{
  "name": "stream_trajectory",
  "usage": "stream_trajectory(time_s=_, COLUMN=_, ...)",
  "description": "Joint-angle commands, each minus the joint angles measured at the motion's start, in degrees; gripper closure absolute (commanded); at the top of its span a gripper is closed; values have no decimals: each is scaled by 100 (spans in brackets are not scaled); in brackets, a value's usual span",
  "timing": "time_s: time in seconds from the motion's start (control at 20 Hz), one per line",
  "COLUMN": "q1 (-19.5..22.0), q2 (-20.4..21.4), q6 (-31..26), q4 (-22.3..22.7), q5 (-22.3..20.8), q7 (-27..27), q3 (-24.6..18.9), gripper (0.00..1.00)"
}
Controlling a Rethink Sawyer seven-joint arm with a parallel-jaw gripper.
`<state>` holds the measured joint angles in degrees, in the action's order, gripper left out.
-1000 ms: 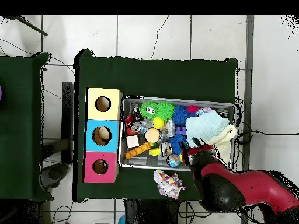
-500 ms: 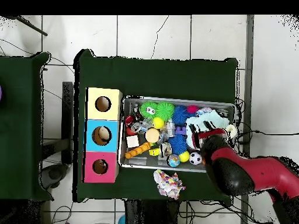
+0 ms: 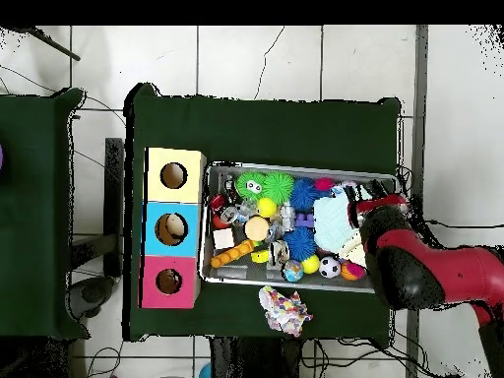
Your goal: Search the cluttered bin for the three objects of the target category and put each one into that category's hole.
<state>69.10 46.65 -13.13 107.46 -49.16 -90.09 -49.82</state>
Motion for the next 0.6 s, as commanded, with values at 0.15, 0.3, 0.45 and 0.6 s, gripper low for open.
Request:
stream_trajectory(time_s=0.15, q1=-651, q2=-521, q6=77, q4=-737, q5=-1157, q7=-77, q3=1074, gripper=0)
stream_trajectory(time_s=0.3, q1=-1100, q2=-673, q6=478, q4=-877, q5=-1330, q7=-671, q3=1660, gripper=0)
stream_trajectory(time_s=0.45, q1=-1422, q2=-915, q6=785, q4=-994, q5=-1327, q7=-921, q3=2068, gripper=0)
stream_trajectory(time_s=0.6, q1=-1575, q2=-1038, q6=930, q4=-970, q5=-1108, q7=-1037, q3=2287, gripper=0)
